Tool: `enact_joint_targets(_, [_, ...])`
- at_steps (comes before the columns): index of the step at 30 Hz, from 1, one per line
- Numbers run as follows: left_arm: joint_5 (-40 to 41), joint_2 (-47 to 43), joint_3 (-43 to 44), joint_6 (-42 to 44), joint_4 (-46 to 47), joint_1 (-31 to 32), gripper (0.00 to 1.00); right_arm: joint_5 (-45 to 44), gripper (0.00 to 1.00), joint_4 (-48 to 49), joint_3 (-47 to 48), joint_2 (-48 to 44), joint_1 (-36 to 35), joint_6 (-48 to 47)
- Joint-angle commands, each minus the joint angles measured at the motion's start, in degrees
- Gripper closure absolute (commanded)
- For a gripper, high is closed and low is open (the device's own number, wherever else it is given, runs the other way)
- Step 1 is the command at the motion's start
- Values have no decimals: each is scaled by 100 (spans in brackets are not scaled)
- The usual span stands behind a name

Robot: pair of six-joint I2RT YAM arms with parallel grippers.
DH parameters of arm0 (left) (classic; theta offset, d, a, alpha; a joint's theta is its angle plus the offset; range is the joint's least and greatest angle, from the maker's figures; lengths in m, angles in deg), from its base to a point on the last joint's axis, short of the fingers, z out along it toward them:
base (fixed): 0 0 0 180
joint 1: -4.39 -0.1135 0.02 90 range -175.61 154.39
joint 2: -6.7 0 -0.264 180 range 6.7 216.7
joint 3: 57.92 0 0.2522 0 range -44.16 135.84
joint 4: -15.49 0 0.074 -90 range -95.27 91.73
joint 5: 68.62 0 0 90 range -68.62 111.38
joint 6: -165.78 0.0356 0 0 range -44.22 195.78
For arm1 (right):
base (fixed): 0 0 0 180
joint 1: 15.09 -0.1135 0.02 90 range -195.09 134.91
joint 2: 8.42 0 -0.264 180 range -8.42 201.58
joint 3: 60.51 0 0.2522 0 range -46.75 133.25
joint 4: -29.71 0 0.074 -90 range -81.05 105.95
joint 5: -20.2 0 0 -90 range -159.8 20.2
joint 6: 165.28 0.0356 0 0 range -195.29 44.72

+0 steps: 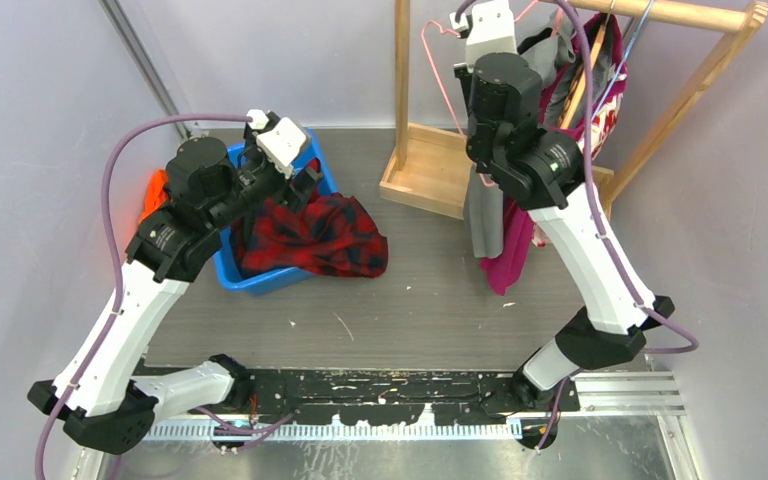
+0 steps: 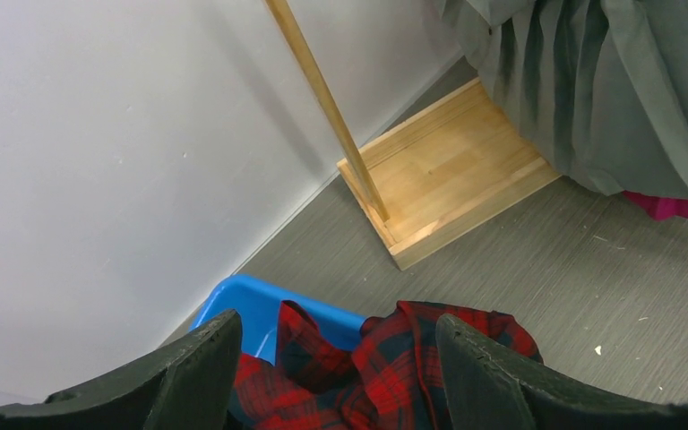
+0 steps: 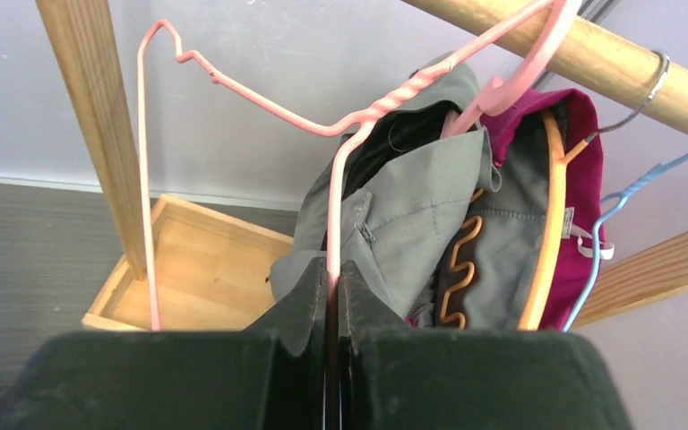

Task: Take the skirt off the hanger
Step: Place the hanger at the clothesline.

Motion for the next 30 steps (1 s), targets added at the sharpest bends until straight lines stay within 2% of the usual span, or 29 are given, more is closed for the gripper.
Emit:
enact_joint_targets(1, [28,-81,50,-19,131,9,21,-413,99,730,-7,65,12,-518])
enact_joint_targets(5, [65,-66,80,25,103,9,21,-623,99,2337,-410,321,72,-1518])
enact_joint_targets(8, [85,-38,91,11,101,9,22,-465,99,2981,-52,792,398,-1460])
enact_joint_targets(12, [178,-73,96,10,-16,11,22,-115,99,2786,1056,1622,720,-1034])
enact_joint_targets(18, [275,-161,93,-8,-140,9,22,181,99,2632,1602,2327,1122,-514])
enact_joint_targets(25, [402,-100,163,126,-259,5,22,275,99,2585,1566,2686,1184,-182])
enact_joint_targets(30, [404,-66,57,184,-212,9,22,317,99,2360,802,2364,1165,402])
